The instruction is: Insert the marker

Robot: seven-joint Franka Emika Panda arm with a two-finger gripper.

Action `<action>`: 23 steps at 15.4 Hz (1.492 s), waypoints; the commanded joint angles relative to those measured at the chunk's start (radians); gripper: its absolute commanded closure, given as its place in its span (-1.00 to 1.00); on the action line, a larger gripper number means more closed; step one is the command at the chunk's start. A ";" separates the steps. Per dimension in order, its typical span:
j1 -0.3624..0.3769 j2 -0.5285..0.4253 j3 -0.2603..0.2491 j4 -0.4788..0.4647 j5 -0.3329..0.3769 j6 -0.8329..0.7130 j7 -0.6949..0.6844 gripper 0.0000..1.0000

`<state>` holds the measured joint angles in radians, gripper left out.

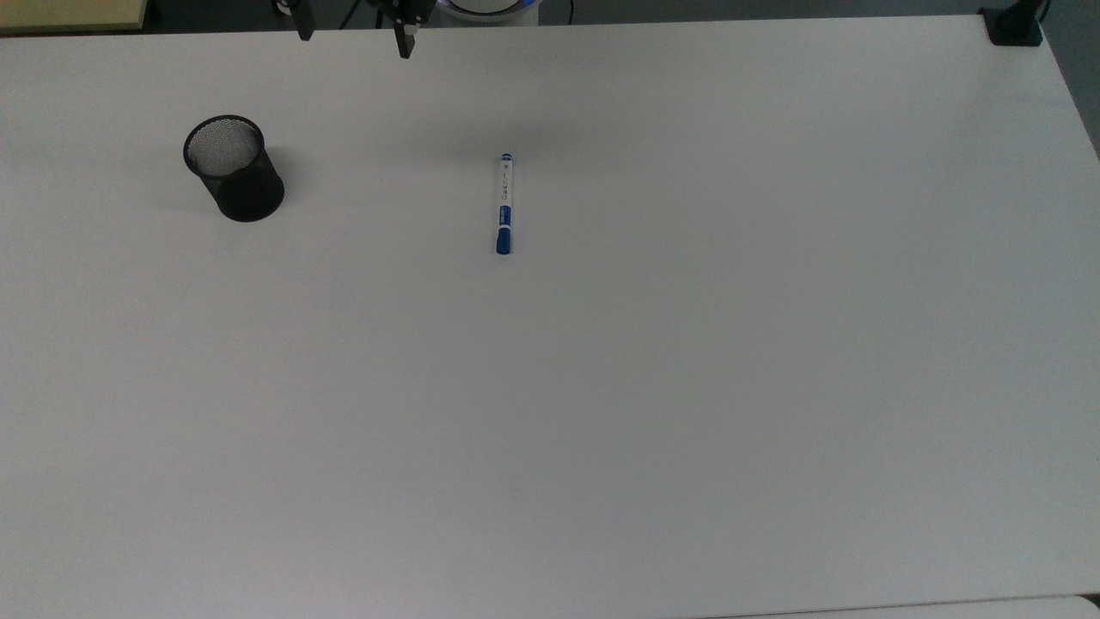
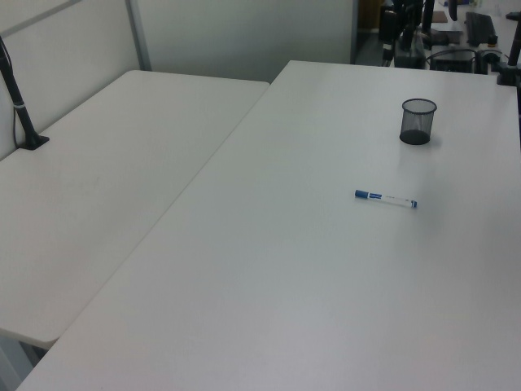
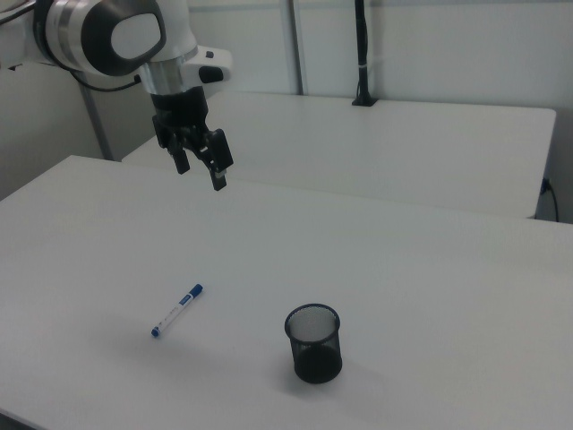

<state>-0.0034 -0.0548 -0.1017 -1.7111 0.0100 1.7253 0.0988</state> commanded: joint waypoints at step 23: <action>0.005 0.052 0.013 0.027 -0.008 -0.030 -0.112 -1.00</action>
<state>-0.0049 -0.0319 -0.0890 -1.6996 0.0101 1.7253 0.0582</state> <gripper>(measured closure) 0.000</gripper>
